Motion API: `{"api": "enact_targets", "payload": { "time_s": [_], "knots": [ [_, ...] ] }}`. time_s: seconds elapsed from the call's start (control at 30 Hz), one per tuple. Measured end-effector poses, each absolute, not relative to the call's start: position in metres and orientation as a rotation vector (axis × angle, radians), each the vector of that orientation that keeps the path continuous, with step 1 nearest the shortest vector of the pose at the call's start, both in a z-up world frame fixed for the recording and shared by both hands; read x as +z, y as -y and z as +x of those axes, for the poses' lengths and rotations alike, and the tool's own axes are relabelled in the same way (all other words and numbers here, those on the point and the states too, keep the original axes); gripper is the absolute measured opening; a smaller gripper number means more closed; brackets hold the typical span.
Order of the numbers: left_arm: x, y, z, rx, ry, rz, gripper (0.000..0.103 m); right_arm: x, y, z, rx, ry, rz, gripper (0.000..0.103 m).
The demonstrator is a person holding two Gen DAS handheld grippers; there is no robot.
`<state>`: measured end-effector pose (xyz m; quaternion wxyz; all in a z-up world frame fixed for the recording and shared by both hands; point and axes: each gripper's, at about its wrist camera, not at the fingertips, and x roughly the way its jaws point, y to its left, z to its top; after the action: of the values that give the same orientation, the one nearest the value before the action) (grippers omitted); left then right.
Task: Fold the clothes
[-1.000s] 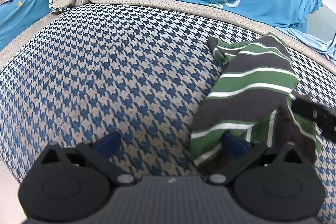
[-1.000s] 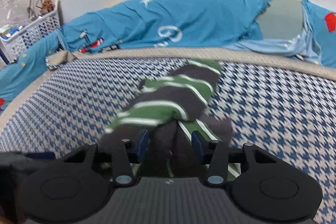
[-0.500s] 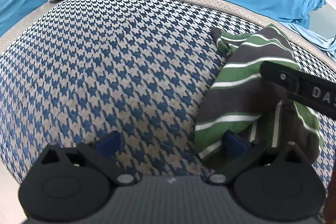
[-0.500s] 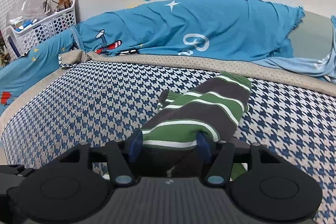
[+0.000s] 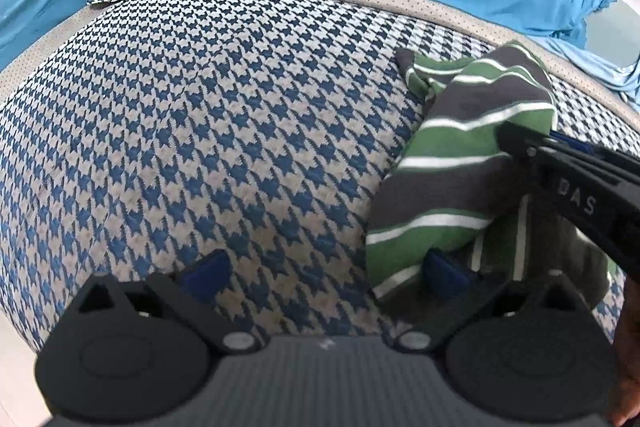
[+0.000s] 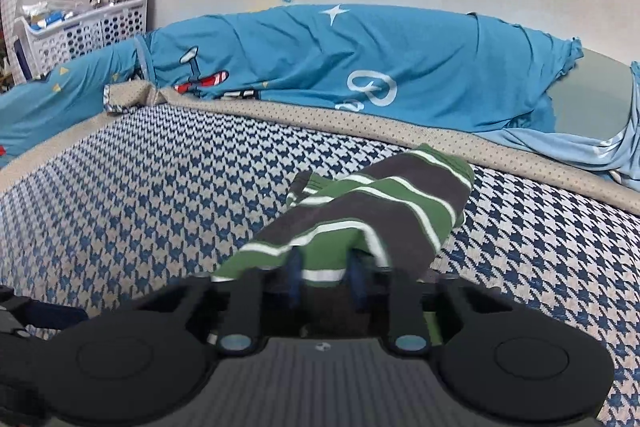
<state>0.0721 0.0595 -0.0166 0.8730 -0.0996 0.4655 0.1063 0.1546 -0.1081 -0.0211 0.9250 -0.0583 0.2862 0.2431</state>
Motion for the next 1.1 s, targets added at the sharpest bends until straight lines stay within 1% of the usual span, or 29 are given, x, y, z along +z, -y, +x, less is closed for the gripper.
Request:
{"api": "enact_targets", "payload": {
  "time_s": [0.07,0.43,0.63,1.1],
  "knots": [
    [-0.011,-0.059,0.072,0.217,-0.951,-0.214,0.103,-0.017,0.113,0.152,0.494,-0.576,-0.106,0.013],
    [0.023,-0.043,0.063,0.08,-0.778,-0.286,0.103,0.013,0.155,0.121,0.433,-0.514,-0.094,0.012],
    [0.023,-0.022,0.067,0.016,-0.761,-0.277,0.103,0.016,0.181,0.114,0.388,-0.542,-0.084,0.012],
    [0.018,0.02,0.063,-0.073,-0.7,-0.199,0.103,-0.003,0.219,0.106,0.375,-0.657,-0.087,0.011]
  ]
}}
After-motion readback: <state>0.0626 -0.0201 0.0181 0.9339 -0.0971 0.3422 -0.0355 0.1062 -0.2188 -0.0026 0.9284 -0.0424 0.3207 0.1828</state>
